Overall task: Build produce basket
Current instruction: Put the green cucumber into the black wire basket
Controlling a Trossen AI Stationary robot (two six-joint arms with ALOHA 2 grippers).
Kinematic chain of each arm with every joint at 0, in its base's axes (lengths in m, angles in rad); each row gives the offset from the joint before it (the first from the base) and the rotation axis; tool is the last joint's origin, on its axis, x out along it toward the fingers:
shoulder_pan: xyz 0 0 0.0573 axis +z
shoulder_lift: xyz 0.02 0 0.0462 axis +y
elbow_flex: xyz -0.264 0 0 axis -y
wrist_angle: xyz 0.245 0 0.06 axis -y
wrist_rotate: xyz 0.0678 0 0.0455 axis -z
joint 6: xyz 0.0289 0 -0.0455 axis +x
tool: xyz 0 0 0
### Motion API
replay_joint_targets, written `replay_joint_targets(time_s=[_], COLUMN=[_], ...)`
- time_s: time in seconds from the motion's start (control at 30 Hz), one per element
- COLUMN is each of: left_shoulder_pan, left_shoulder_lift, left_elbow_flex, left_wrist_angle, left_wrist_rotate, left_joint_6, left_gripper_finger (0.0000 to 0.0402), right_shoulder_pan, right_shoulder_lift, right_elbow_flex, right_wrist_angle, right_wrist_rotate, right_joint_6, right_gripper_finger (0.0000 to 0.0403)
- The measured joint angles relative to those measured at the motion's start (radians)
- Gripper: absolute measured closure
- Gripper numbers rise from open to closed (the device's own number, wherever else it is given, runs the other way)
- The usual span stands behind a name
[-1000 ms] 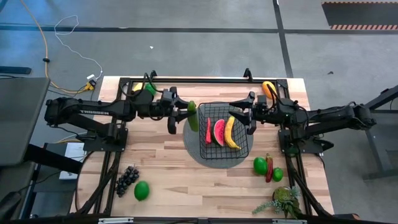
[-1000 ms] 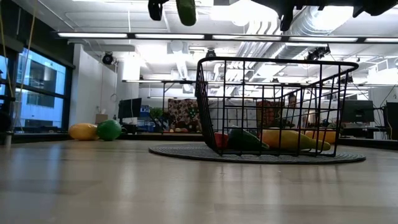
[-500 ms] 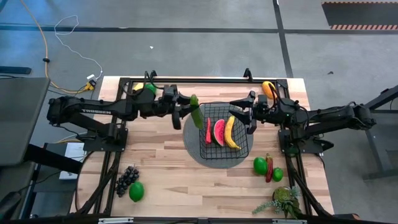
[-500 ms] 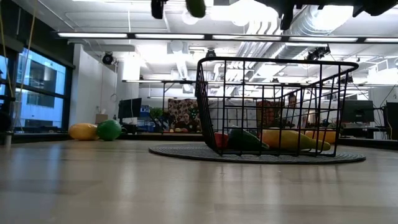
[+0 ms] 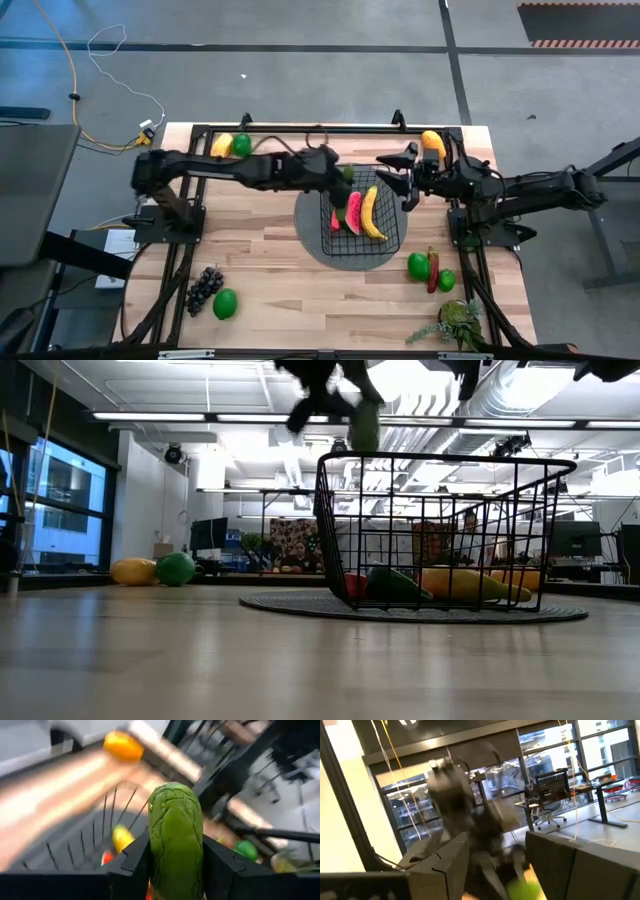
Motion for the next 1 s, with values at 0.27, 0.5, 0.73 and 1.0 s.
replay_joint_targets(time_s=[0.27,0.5,0.73,1.0], left_shoulder_pan=[0.049,0.072,0.073,0.064], left_shoulder_lift=[0.157,0.229,0.227,0.227], left_elbow_flex=[0.002,0.002,0.003,0.003], left_wrist_angle=[0.019,-0.032,-0.068,-0.091], left_wrist_rotate=[0.152,0.189,0.133,0.144], left_joint_6=[-0.213,-0.263,-0.264,-0.264], left_gripper_finger=[0.0275,0.0275,0.0275,0.0275], right_shoulder_pan=[0.000,0.000,0.000,0.000], right_shoulder_lift=[-0.007,-0.007,-0.007,-0.007], right_elbow_flex=[0.000,0.000,0.000,0.000], right_wrist_angle=[-0.007,-0.014,-0.015,-0.016], right_wrist_rotate=[0.000,0.000,0.000,0.000], right_joint_6=[0.001,0.027,0.028,0.027], right_gripper_finger=[0.0224,0.0224,0.0224,0.0224])
